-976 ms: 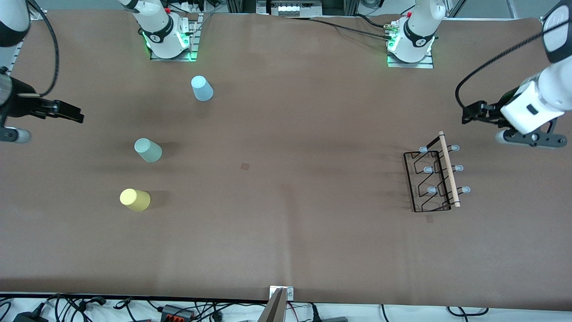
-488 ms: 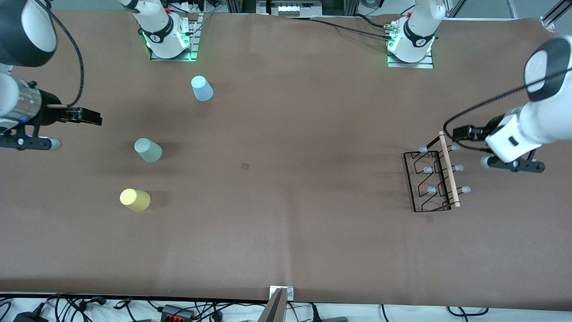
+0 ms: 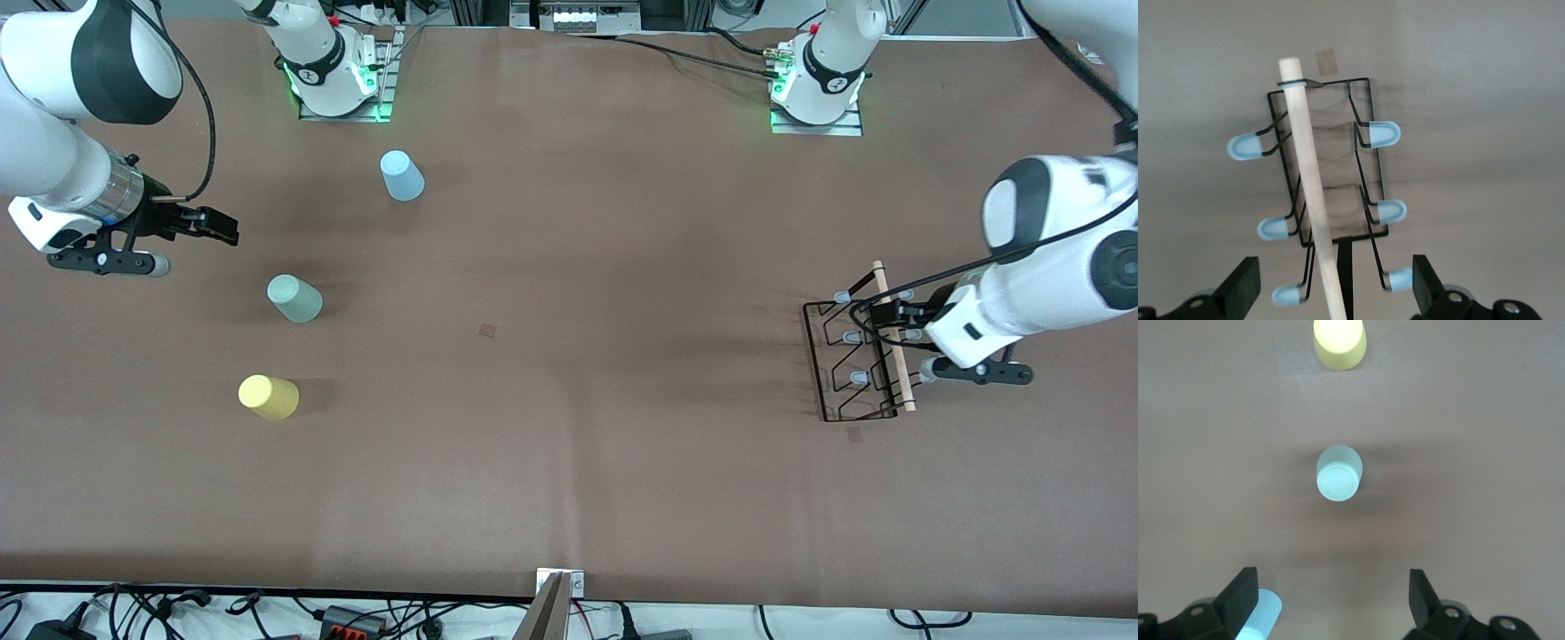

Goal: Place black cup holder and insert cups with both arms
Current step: 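Grasp the rack handle with the left gripper and carry it to the table middle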

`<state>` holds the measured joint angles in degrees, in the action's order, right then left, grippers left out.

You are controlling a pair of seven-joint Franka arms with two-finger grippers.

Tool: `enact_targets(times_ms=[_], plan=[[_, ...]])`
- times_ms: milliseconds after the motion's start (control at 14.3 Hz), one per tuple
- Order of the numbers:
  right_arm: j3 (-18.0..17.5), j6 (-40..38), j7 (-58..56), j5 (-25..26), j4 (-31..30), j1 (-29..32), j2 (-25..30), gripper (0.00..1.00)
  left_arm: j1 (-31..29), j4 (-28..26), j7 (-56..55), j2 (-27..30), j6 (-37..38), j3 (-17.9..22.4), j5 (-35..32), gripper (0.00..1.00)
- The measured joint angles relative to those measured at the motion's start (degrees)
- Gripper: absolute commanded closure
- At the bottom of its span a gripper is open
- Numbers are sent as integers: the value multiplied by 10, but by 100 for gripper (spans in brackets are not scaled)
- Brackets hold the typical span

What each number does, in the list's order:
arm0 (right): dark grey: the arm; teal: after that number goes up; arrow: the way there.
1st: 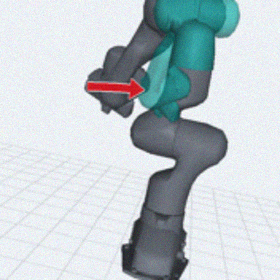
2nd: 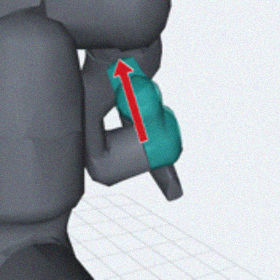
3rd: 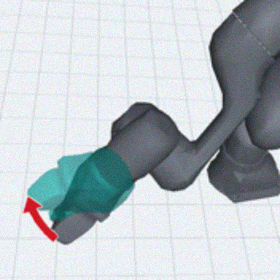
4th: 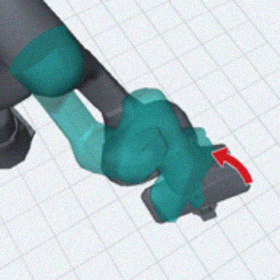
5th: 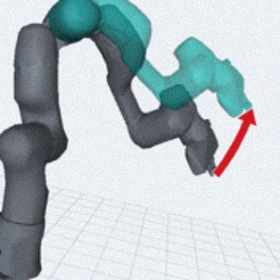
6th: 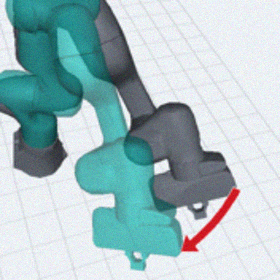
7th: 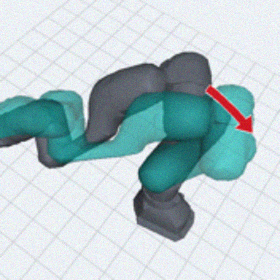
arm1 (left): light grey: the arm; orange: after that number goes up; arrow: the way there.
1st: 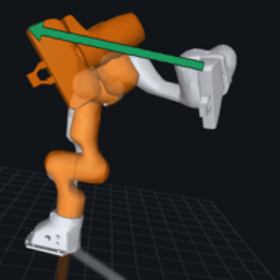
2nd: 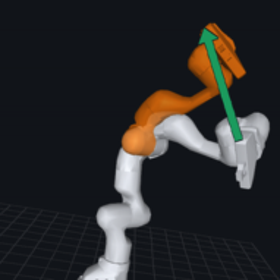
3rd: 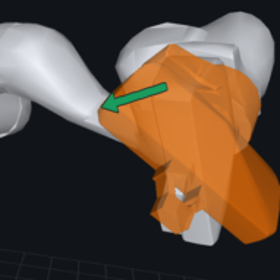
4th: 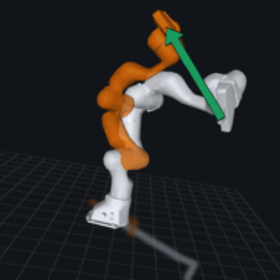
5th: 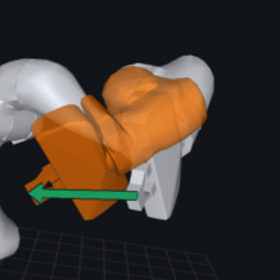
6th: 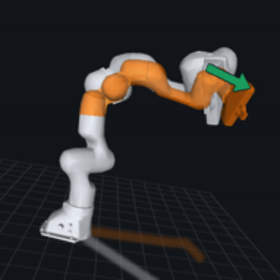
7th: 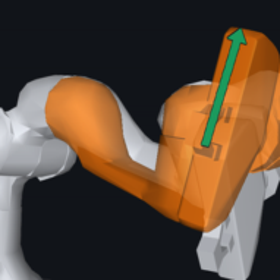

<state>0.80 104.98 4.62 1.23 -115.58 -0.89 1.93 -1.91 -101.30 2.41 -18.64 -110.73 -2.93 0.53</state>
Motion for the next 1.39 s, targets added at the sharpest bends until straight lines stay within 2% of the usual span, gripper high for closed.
enact_targets(times_ms=[209,488,557,627,697,836,976,1185,1394], plan=[[3,7,1,0,-1,5,-1,0,-2,-35,0,0,-30,0,0,22],[2,12,1,0,-1,5,-1,0,-3,-53,0,0,-40,0,0,35],[2,13,1,0,-1,5,-1,0,-3,-57,0,0,-41,0,0,41],[2,15,1,0,-1,5,-1,0,-3,-58,-1,0,-42,0,0,53],[2,18,0,0,1,5,-2,0,-3,-58,-1,0,-43,0,0,61],[2,36,0,0,3,5,-12,0,-3,-58,-1,0,-45,0,0,72],[2,66,0,0,3,5,-34,0,-4,-58,-4,0,-46,0,0,78],[2,109,-5,0,1,5,-72,0,-5,-58,-10,0,-46,1,0,96],[1,171,-48,0,-25,5,-89,0,-8,-58,-12,-1,-46,1,-1,99]])
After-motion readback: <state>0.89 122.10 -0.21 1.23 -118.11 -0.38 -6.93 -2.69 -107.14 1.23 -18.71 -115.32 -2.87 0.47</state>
